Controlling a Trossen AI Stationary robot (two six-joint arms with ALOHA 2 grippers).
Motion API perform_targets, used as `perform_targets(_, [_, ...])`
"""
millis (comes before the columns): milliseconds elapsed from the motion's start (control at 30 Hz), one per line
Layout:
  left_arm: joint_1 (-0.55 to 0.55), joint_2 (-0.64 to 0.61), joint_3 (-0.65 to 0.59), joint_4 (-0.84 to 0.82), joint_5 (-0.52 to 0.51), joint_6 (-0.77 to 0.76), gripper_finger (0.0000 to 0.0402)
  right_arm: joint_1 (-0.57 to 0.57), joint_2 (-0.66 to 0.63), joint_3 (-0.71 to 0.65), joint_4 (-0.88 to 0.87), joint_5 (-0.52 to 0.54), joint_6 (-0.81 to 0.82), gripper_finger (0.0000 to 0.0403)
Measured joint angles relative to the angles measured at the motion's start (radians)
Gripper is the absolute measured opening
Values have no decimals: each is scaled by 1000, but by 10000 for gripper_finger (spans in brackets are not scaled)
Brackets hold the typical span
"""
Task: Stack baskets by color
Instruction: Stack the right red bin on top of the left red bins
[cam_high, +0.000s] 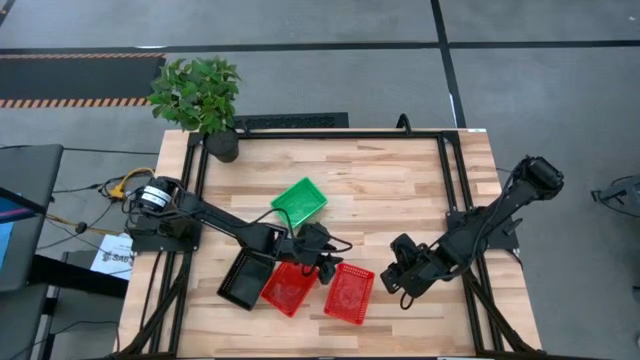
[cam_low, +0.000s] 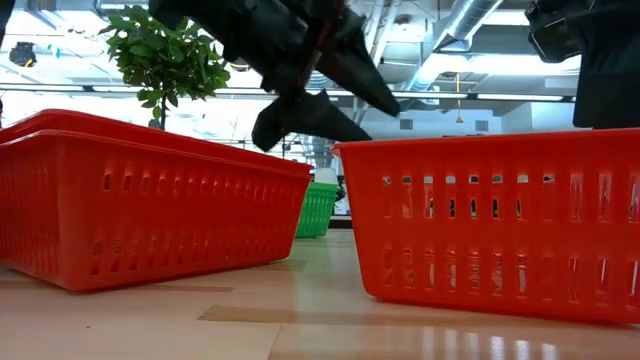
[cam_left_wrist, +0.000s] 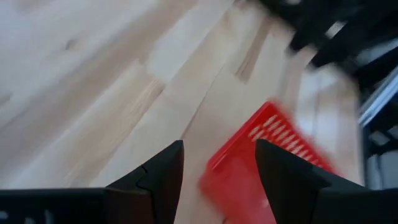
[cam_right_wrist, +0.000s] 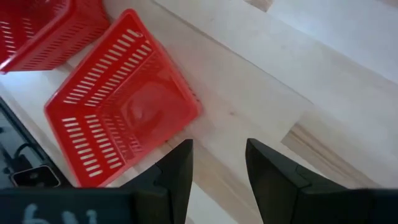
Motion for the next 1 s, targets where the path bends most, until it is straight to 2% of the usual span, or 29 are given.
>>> perform_targets(133, [1,53,48,-29,57,22,187,2,4,0,13,-1,-1,170])
perform_targets(333, [0,67,123,-159,-2,49,187,7,1,0,25,-1,-2,170])
perform_targets(400, [0,70,137,-157,-4,74,187,8,1,0,31,-2,-2,170])
perform_targets(1000, [-16,117,139,-188,-6,-11,187,32,1,0,26,2,19,170])
